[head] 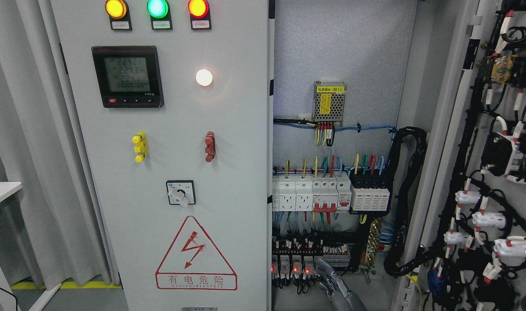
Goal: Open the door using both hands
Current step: 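Raise the right hand toward the edge of the warning-sign door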
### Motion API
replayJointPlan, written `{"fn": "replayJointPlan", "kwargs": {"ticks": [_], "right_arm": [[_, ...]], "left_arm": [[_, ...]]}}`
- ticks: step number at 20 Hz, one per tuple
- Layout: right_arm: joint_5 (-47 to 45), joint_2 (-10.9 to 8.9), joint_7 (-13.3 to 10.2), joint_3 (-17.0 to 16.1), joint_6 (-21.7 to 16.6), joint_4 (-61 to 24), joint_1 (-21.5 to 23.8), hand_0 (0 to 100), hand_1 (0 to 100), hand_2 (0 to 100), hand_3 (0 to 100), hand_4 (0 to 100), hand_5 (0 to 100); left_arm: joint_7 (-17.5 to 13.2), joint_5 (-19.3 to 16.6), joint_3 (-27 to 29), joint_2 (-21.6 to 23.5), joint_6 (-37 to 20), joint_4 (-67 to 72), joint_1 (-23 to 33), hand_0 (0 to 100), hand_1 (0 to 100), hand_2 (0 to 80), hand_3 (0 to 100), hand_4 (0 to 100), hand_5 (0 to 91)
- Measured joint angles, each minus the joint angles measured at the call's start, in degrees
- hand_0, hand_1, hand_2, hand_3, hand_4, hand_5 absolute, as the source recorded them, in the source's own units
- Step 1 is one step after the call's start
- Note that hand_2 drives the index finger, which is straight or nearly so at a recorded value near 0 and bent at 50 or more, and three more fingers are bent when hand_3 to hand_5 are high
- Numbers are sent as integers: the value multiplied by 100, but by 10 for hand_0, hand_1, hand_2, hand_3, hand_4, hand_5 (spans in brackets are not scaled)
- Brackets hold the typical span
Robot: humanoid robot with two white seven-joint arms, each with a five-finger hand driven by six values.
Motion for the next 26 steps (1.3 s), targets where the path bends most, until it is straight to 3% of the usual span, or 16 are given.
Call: {"fn": "replayJointPlan", "kwargs": {"ticks": [16,26], "right_arm": [[-145,179,6,-66,47,685,-1609,218,0,0,0,0,0],[-1236,211,-32,-35,875,1397,-2624,218,0,0,0,0,0]], "left_arm": [[-1,-3,3,-151,0,25,0,288,0,27,27,34,0],[-1,-3,3,-178,0,31,0,288,0,27,28,35,0]]}}
